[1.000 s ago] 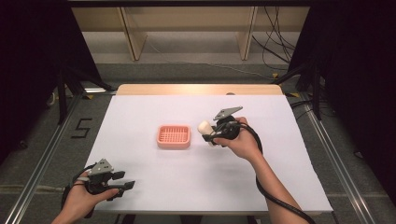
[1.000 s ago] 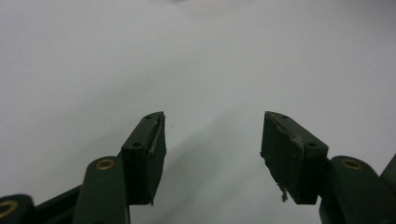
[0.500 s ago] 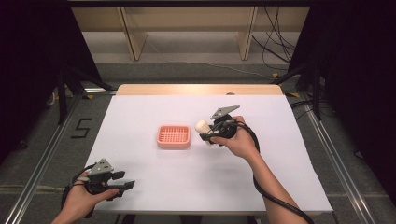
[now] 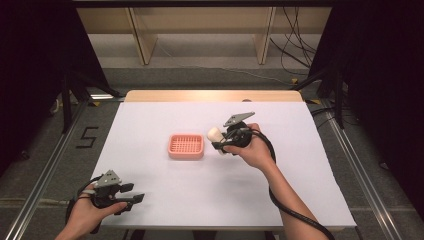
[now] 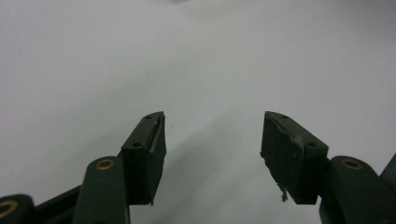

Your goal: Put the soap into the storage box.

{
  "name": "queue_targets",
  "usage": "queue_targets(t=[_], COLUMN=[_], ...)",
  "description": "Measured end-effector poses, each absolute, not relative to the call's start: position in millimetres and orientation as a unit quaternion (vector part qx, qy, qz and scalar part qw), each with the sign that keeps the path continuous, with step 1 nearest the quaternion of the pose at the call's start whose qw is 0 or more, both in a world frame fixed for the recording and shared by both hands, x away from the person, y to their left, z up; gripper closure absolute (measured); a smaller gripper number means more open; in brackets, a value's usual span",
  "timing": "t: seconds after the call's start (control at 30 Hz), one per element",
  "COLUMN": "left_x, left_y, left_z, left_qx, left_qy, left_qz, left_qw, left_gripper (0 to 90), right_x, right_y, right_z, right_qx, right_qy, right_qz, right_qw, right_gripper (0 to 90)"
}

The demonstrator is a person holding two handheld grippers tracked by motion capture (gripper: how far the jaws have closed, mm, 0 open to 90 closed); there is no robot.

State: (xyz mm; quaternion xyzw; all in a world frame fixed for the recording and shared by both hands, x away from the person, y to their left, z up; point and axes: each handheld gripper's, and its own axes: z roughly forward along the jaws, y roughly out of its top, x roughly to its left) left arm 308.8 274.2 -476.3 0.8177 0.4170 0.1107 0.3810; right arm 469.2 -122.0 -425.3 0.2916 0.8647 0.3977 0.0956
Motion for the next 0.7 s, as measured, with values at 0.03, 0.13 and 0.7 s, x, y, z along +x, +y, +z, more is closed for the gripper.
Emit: queue_targets(t=[0.03,0.13,0.7], left_x=[308.9,308.8,308.7], left_y=[274.5,274.8,274.6], left_z=[-476.2,-475.8,-476.0], left_qx=[0.819,0.820,0.819], left_qy=[0.416,0.414,0.415], left_qz=[0.111,0.109,0.110], left_qw=[0.380,0.379,0.381], left_gripper=[39.7,39.8,39.8], right_x=[469.4,470.8,473.7], right_y=[-120.6,-119.1,-111.5], right_z=[-426.7,-426.6,-424.8], right_qx=[0.292,0.282,0.278], right_qy=[0.861,0.863,0.865], right_qz=[0.405,0.406,0.406], right_qw=[0.099,0.100,0.098], right_gripper=[50.6,50.6,50.6])
